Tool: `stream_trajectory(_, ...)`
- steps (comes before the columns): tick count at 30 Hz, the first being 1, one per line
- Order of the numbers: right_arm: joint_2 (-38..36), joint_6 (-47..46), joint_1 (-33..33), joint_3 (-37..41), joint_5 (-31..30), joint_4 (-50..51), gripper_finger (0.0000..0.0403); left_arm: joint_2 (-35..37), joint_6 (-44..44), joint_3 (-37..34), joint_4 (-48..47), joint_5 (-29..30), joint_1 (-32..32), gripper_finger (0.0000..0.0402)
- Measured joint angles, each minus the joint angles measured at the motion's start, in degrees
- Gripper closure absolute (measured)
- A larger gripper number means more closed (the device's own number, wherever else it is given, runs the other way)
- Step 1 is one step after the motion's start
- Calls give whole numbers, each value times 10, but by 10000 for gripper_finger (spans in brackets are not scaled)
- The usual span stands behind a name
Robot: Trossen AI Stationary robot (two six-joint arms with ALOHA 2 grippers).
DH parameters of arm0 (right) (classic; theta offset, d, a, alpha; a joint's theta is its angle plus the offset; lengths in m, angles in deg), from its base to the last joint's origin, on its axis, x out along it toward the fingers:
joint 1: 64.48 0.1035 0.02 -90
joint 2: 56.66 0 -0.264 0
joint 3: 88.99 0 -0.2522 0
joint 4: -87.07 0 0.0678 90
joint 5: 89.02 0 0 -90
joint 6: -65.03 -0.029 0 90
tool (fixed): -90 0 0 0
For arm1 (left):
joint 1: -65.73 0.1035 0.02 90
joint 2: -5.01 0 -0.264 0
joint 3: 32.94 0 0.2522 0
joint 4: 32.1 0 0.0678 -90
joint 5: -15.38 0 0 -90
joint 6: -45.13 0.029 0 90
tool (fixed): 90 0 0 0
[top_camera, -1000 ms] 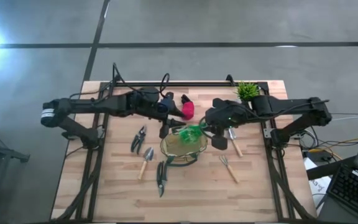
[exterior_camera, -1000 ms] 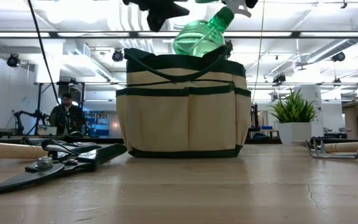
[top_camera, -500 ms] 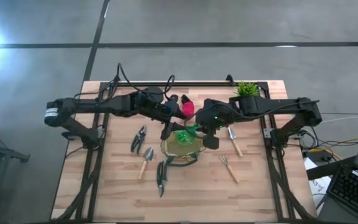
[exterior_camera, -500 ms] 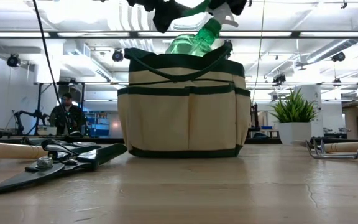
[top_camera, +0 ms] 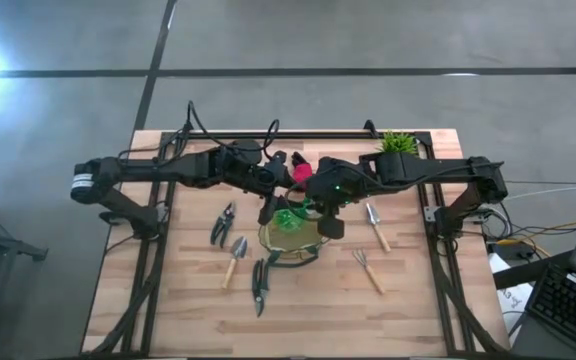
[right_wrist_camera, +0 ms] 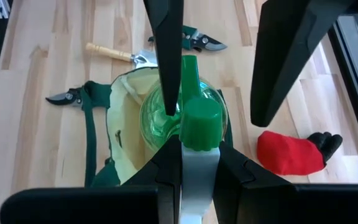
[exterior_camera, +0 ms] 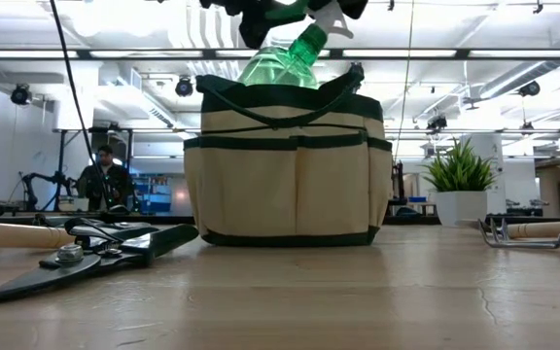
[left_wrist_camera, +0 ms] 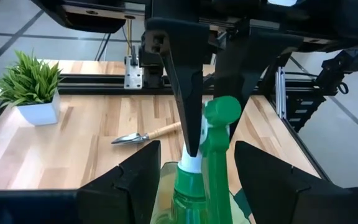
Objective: Pick & Place Garden tools in Gardening bag
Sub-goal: Put the green spray bottle into the white gardening bag
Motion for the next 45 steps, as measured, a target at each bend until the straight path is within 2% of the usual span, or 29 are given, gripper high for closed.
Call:
stream_trajectory(7,-1,-1,0,-3,1,0,358,-1,-1,0,-6,0,0,195)
stream_trajectory(12,-1,-1,0,-3,1,0,358,-1,0,0,-4,0,0,210)
stream_trajectory(30,-1,-3,0,-3,0,0,358,-1,-1,-1,6,-14,0,359)
stream_trajectory(40,-1,-2,0,-3,0,0,357,-1,-1,-2,9,-14,0,365)
stream_trajectory(45,-1,-2,0,-3,0,-4,331,-1,-1,-2,10,-14,0,365)
